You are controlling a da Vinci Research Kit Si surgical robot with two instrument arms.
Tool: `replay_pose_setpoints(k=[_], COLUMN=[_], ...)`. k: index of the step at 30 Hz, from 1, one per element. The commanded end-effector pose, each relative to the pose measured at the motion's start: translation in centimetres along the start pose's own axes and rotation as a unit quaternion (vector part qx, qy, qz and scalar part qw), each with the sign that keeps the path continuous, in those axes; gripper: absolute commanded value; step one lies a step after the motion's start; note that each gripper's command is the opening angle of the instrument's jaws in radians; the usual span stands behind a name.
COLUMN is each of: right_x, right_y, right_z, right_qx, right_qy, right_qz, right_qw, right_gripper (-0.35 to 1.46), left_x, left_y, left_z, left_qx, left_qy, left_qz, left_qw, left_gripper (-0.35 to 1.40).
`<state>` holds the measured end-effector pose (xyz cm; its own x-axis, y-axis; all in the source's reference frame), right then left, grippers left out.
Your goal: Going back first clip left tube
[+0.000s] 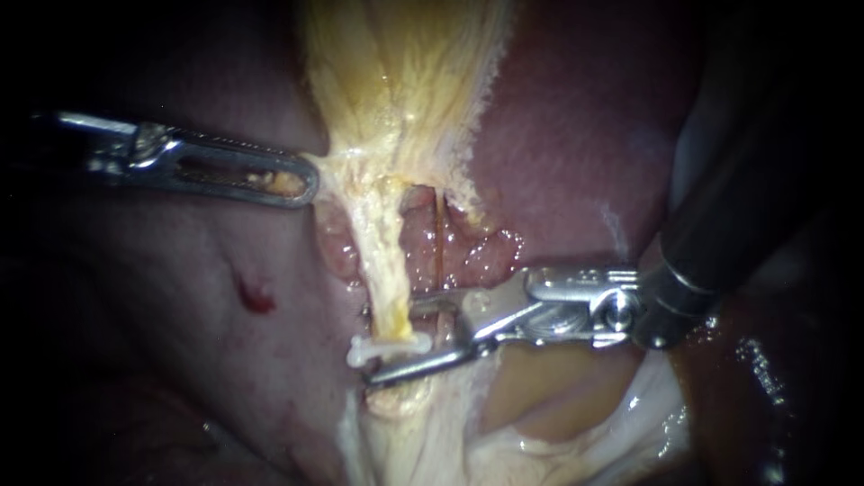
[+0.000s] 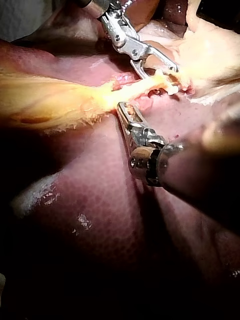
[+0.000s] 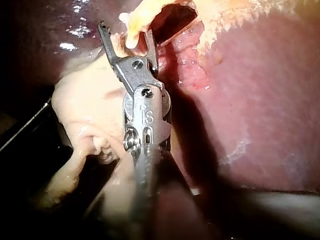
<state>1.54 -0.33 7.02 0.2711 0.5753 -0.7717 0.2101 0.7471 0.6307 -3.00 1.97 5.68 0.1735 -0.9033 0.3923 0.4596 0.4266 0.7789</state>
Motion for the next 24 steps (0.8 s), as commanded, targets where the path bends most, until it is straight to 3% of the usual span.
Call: replay_pose_setpoints(k=[1, 13, 18, 24], right_x=[0.02, 0.32, 0.41, 0.41], right_y=[-0.01, -0.11, -0.15, -0.18], right_z=[-0.06, -1.0, -1.18, -1.27], right_qx=[-0.002, -0.031, -0.048, -0.03], right_qy=[0.001, 0.009, 0.011, 0.008], right_qz=[-0.006, -0.049, -0.046, -0.047], right_qw=[1.0, 0.9983, 0.9977, 0.9984], right_gripper=[0.5, 0.5, 0.5, 0.5], left_x=[0.0, 0.0, 0.0, 0.01], left_y=[0.0, -0.01, -0.01, -0.01], left_z=[-0.01, -0.01, -0.01, 0.0], left_qx=[0.001, 0.001, 0.0, 0.0], left_qy=[0.0, 0.0, 0.0, 0.0], left_qz=[0.0, 0.0, 0.0, 0.0], left_qw=[1.0, 1.0, 1.0, 1.0], left_gripper=[-0.35, -0.35, -0.35, -0.35])
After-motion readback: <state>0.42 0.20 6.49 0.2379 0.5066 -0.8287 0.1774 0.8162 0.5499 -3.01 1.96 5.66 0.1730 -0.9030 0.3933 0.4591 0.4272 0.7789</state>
